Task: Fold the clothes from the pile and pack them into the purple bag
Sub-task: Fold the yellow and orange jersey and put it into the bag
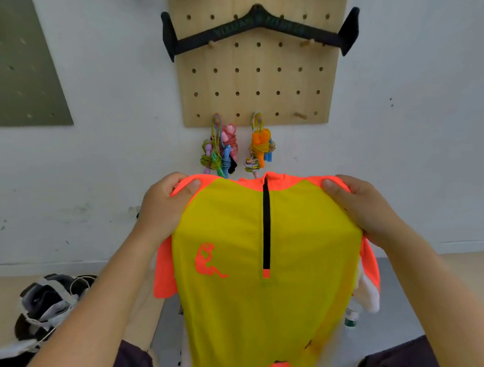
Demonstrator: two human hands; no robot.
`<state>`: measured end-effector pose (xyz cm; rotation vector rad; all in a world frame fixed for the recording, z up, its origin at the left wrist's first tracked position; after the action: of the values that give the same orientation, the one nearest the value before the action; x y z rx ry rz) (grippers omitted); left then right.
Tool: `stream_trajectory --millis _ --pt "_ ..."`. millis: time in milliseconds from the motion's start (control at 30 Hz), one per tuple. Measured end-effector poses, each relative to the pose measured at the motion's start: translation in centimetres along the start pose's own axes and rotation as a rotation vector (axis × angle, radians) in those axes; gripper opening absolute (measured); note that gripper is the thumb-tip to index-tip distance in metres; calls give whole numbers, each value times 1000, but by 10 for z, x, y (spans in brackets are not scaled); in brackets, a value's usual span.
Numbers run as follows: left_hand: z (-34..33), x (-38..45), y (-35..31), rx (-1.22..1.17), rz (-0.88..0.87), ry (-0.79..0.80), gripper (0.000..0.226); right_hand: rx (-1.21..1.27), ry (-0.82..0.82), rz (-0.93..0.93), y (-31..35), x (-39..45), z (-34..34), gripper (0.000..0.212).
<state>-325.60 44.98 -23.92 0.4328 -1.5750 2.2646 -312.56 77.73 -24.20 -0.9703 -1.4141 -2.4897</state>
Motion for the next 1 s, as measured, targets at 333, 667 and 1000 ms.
stream_trajectory --millis 333,667,1000 --pt "-41 58 65 174 143 115 20 -69 -7 -75 -65 44 -29 14" --pt "-236 -126 493 509 914 775 21 -332 772 -690 -455 -169 -233 41" --pt "-292 -158 586 408 1171 603 53 -163 679 -998 -546 -243 -285 51"
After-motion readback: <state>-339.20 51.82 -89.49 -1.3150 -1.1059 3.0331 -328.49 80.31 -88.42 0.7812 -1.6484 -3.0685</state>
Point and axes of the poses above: each hand's wrist, its own x-axis towards the middle knuckle, its own z-axis out of the back of the hand, y = z × x, the point moved 8 cm from there along x, towards the middle knuckle, and after that the axes turned 12 degrees about z, right-handed, at the moved point
